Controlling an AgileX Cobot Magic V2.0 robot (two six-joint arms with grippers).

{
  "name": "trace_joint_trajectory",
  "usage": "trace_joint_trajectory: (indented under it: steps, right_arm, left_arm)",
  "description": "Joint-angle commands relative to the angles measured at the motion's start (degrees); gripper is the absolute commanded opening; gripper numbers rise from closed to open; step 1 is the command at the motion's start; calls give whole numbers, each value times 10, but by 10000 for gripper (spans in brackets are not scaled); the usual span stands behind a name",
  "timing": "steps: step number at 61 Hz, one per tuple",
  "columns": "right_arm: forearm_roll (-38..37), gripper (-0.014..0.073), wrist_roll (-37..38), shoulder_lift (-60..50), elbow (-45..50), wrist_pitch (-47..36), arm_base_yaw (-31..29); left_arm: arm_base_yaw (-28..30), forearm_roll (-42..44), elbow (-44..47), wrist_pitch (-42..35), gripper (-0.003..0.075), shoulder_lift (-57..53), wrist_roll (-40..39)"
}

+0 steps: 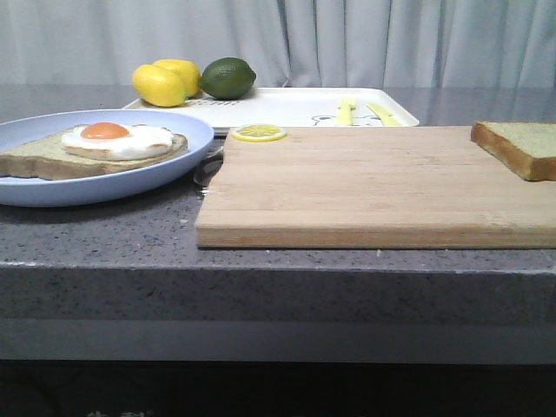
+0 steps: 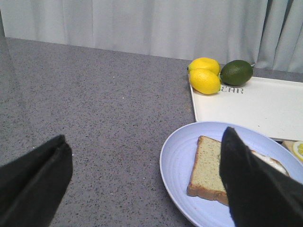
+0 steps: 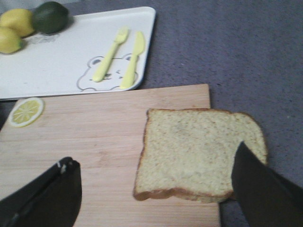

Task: Place bread and move sandwich to tray
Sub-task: 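Grasp the bread slice with the right gripper and lift it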

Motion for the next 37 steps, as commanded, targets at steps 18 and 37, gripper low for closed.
trace_joint_trajectory:
  steps: [18, 37]
  right_arm:
    - [5, 641, 10, 226, -153, 91, -162]
    - [186, 641, -162, 341, -181, 156, -195]
  left_arm:
    - [1, -1, -22, -43, 620, 7, -4]
    - [1, -1, -22, -43, 620, 7, -4]
